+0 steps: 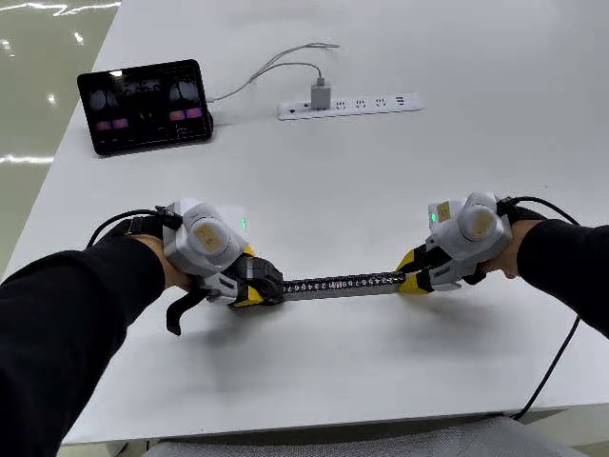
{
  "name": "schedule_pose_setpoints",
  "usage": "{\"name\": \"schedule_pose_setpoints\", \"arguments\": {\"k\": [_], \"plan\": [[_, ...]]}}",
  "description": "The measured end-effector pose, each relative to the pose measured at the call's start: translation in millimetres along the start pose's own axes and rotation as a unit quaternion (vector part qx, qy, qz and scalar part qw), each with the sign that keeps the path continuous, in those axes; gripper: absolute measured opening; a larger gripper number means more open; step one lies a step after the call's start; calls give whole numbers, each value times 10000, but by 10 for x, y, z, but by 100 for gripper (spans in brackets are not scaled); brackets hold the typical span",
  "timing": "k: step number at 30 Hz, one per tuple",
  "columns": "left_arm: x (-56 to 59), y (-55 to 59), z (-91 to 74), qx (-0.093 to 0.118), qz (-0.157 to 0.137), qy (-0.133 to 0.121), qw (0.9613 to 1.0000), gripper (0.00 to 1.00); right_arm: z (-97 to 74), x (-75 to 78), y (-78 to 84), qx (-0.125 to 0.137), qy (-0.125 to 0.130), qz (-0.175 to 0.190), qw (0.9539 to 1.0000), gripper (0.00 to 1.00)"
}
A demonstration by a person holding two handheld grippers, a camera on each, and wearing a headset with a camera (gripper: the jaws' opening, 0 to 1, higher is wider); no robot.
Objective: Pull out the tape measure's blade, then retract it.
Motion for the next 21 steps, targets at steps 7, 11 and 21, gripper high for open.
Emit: {"name": "schedule_pose_setpoints", "arguments": {"k": [7,11,21], "plan": [[-1,8,2,6,-2,-4,10000,31,-49,9,40,-6,24,28,10000,10],[-2,7,1,8,0,-5,10000,31,-66,15,47,-12,24,20,10000,10],[22,2,-15,18,-2,-6,10000,31,-76,49,95,-18,22,5,10000,10]]}}
Point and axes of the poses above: the centre of the closed fingertips' face, and the gripper's own axes: z roughly forward along the fingers, x roughly to its right, y roughly out of its underside, the point moved 10 cm from there along -z, roughly backward along the fingers, and after that the axes turned 10 degrees about x, right-handed, at the moved point
